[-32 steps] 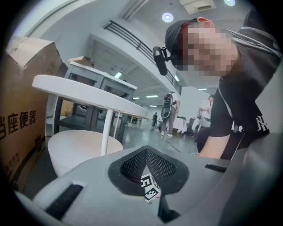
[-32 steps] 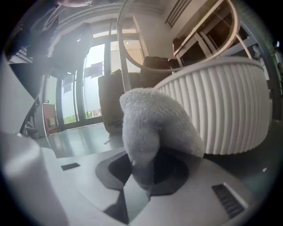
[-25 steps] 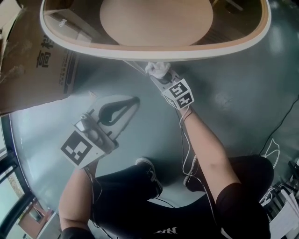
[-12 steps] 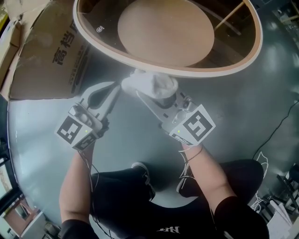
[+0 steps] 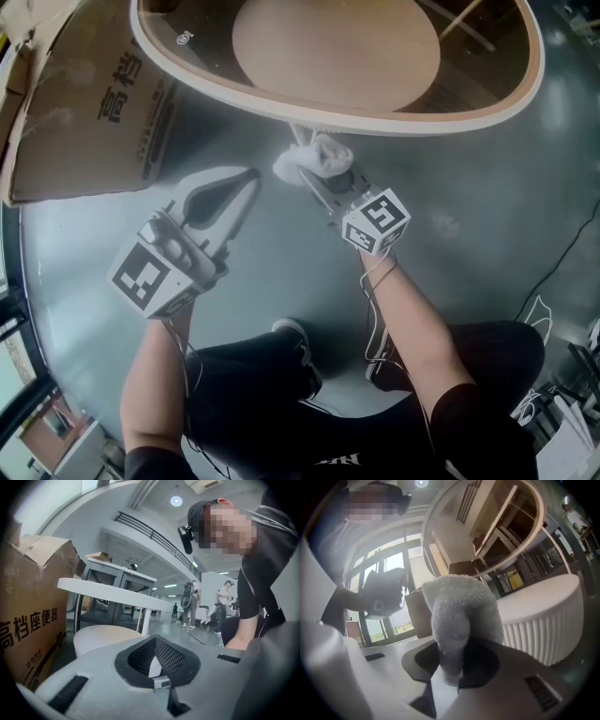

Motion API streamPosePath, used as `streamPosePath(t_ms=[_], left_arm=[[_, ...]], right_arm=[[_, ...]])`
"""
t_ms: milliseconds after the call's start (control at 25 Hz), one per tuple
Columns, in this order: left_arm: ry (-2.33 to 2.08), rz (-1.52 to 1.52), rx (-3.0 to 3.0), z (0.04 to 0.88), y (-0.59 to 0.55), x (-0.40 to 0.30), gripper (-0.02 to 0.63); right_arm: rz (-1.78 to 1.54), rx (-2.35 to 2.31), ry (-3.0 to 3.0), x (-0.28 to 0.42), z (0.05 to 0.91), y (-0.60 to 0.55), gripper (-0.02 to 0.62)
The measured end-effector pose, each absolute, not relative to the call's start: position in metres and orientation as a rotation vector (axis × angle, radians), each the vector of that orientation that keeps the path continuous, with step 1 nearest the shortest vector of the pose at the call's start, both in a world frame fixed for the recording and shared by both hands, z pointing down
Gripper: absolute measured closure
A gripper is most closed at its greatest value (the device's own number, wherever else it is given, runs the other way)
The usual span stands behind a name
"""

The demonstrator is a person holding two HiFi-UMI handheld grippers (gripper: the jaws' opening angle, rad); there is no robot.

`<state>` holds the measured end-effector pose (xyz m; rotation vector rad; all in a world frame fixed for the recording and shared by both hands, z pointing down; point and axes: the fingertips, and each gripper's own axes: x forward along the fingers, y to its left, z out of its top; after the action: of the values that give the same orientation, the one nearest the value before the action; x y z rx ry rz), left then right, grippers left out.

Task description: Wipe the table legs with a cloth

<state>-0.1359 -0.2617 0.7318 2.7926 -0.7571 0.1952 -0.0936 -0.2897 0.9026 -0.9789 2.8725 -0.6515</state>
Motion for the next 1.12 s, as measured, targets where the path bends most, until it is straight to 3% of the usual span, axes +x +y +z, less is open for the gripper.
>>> streamPosePath(t_ms=[360, 520, 680, 880, 1120], left_arm=[[-0.654, 0.253, 2.840, 0.734, -0.238, -0.124, 0.600], [-0.636, 0.304, 2.843, 0.745, -0.239, -0.125, 0.600], [-0.662, 0.309, 2.827, 0.747, -0.245, -0.127, 0.600], [-0.691, 0.356, 2.861, 0.736, -0.254, -0.126, 0.600], [-0.738, 0.415, 2.850, 0.744, -0.258, -0.134, 0.600]], right_arm=[[-0.968, -1.038, 3.071, -0.090, 1.052, -0.296, 0.517], [-1.164, -1.082, 3.083, -0.083, 1.080, -0.295, 0.515], [-0.950, -1.029, 3.117, -0.078, 1.018, -0.288, 0.517], [-0.360, -1.076, 3.055, -0.038, 0.864, -0.325, 0.517], [0.058, -0.769, 2.983, -0.059, 0.756, -0.335, 0.517]])
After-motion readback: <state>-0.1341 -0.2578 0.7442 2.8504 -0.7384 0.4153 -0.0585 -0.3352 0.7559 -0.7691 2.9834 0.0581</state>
